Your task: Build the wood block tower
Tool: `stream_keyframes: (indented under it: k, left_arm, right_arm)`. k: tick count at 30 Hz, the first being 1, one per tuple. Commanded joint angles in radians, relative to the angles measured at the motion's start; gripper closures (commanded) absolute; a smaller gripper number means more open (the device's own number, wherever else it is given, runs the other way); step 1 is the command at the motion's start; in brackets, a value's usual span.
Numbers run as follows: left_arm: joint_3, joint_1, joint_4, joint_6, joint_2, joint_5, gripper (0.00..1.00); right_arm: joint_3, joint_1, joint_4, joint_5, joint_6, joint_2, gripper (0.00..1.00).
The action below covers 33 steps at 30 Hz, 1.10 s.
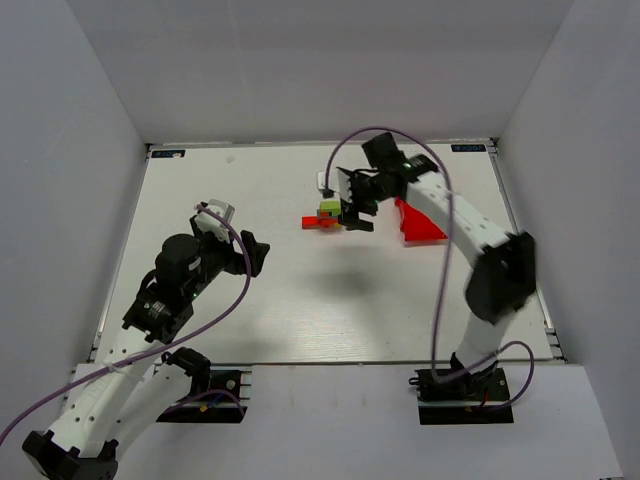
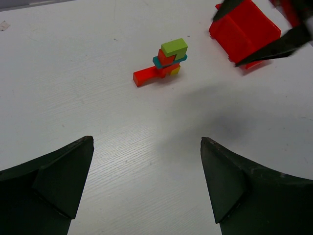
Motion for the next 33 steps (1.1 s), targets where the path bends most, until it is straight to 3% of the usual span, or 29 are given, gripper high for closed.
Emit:
stream_keyframes:
  k: [1, 2, 5, 12, 19, 33]
  left_arm:
    - [-0.005, 0.005, 0.020, 0.007, 0.006, 0.011, 0.00]
    - [-0.005, 0.005, 0.020, 0.007, 0.006, 0.011, 0.00]
    - [-0.005, 0.005, 0.020, 0.016, 0.027, 0.031, 0.00]
    - [-0.014, 0.005, 0.039, 0.036, 0.069, 0.049, 0.00]
    - [-0.034, 0.005, 0.060, 0.102, 0.066, 0.127, 0.00]
    - [-0.043, 0.005, 0.071, 0.132, 0.020, 0.146, 0.00]
  right_arm:
    - [-0.311, -0.004, 0.256, 0.044, 0.262, -0.315, 0.10]
    - [-0.375, -0.004, 0.437, 0.127, 0.324, -0.408, 0.10]
    - [-0.613, -0.004, 0.611, 0.316, 0.608, -0.567, 0.10]
    - [-0.863, -0.006, 0.537, 0.337, 0.779, -0.844, 0.10]
    - [-1.041, -0.007, 0.650, 0.409, 0.866, -1.090, 0.10]
    - [-1.095, -0.006, 0.695, 0.565, 0.831, -1.158, 0.10]
